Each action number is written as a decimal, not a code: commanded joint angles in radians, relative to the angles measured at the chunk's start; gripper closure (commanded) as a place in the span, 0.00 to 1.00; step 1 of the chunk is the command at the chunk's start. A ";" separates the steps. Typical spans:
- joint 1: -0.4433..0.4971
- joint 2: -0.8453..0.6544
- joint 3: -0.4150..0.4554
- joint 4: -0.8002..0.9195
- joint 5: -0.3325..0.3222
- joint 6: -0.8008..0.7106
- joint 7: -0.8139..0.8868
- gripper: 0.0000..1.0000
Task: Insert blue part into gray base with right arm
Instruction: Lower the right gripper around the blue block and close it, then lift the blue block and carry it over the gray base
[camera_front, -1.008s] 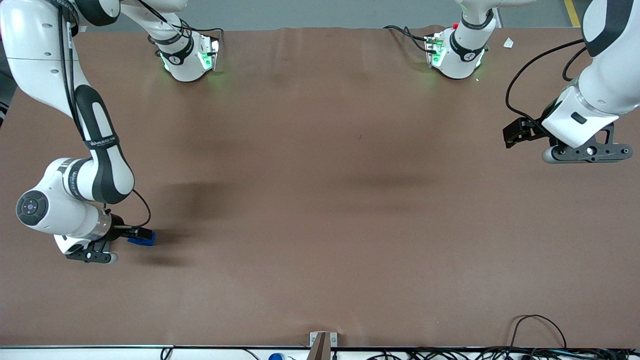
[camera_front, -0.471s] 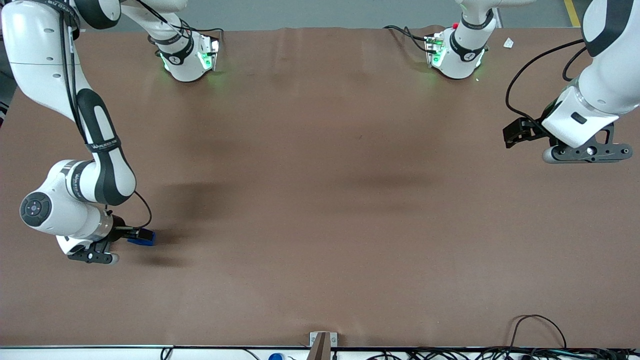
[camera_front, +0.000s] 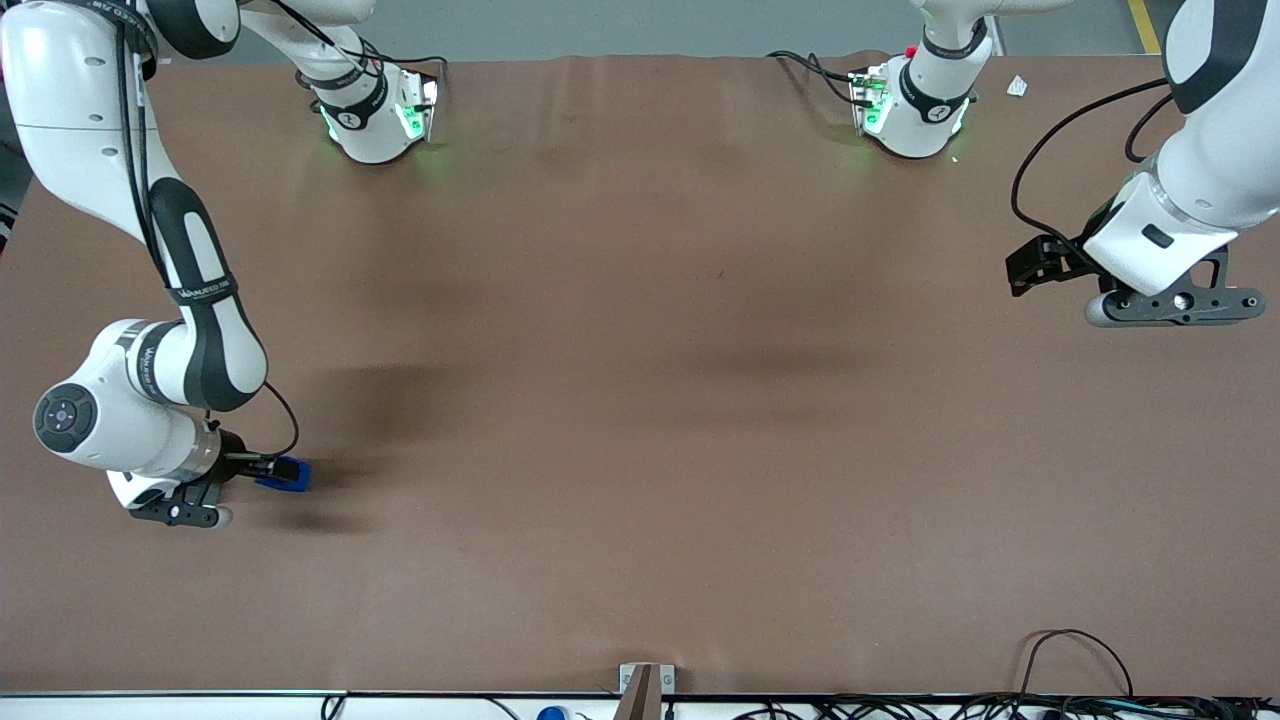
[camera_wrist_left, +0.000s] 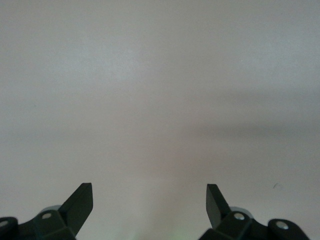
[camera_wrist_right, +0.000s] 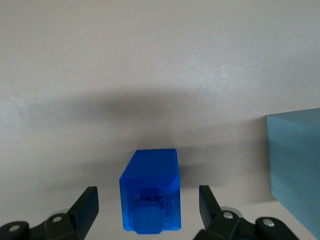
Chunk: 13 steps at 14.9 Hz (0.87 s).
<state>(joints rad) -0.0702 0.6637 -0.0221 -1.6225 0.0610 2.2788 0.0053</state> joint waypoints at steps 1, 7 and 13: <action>-0.011 -0.006 0.008 -0.014 0.008 0.010 -0.016 0.18; -0.010 -0.006 0.008 -0.014 0.008 0.005 -0.019 0.46; -0.011 -0.007 0.008 -0.013 0.007 -0.001 -0.059 0.97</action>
<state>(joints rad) -0.0703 0.6637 -0.0225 -1.6222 0.0608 2.2777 -0.0314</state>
